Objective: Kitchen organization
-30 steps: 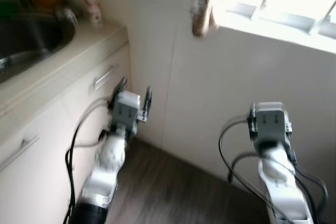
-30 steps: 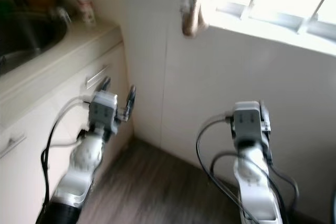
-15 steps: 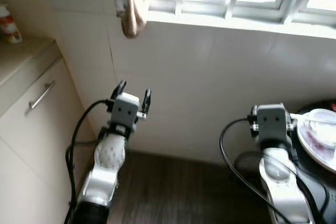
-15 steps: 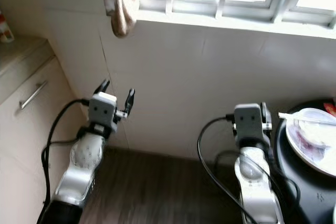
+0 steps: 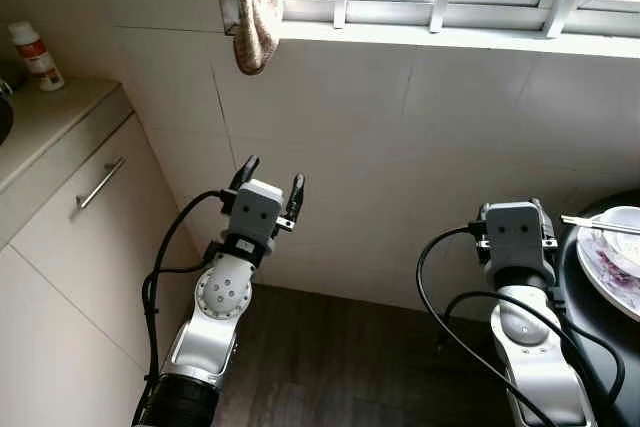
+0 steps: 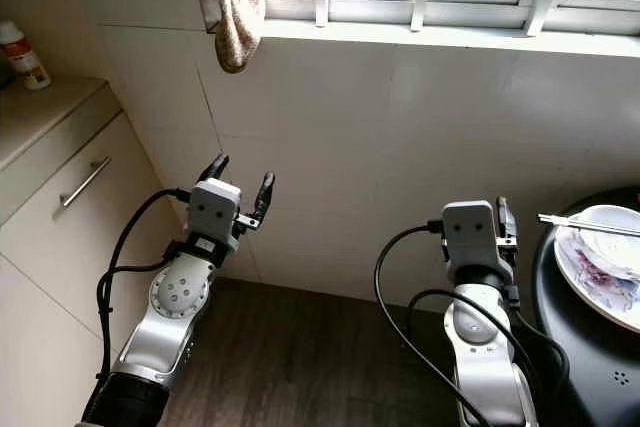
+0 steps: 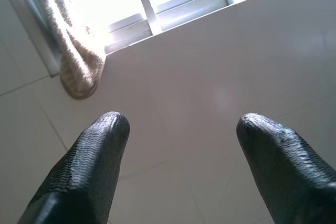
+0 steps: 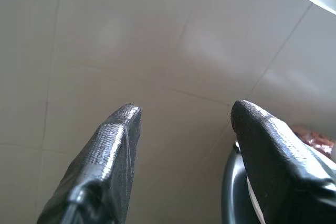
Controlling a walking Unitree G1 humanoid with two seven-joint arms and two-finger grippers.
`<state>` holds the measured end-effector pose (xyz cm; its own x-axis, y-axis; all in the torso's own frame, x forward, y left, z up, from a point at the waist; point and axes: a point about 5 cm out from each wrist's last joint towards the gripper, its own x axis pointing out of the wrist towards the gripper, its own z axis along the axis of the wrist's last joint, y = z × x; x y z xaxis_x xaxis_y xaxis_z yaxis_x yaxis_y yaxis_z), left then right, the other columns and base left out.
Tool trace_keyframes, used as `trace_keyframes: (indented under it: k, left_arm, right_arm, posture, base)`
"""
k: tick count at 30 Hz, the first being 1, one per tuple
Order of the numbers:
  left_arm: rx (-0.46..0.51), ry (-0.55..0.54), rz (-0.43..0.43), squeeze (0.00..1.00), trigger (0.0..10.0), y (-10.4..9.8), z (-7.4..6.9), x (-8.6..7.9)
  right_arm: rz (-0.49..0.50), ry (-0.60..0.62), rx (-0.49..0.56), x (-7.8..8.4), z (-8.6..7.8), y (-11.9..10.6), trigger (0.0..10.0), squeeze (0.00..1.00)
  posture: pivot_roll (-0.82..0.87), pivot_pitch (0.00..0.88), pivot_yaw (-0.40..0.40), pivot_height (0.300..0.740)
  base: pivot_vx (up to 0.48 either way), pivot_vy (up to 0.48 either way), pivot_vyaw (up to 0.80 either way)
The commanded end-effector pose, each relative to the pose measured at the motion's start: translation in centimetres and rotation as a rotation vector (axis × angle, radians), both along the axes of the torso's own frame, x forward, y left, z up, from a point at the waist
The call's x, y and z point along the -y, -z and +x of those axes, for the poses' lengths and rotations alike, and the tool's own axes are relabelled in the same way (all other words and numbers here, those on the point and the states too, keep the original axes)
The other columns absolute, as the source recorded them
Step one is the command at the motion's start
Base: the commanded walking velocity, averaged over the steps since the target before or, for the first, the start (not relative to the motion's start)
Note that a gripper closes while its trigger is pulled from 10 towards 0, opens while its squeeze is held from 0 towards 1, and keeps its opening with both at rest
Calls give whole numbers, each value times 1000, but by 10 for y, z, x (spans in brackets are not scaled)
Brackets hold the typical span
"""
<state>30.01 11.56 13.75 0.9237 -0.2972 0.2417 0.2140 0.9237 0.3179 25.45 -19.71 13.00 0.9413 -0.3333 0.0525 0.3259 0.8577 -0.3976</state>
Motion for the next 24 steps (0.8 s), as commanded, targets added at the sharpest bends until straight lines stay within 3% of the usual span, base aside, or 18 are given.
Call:
trace_keyframes:
  k: [1, 11, 24]
  left_arm:
    - [-1, 20, 2, 0, 10000, 0, 2, 2]
    - [-5, 55, -13, 0, 10000, 1, 5, 13]
    - [2, -30, -35, 0, 10000, 5, -1, 1]
  right_arm:
    - [-7, 22, 30, 0, -2, -7, 10000, 0]
    - [-66, 36, 34, 8, -8, -10, 10000, 0]
    - [-87, -70, 28, -2, 8, -12, 10000, 0]
  posture:
    - [-47, 0, 76, 740]
    - [-68, 0, 79, 740]
    - [-8, 0, -16, 740]
  base:
    - [0, 0, 0]
    - [0, 0, 0]
    - [0, 0, 0]
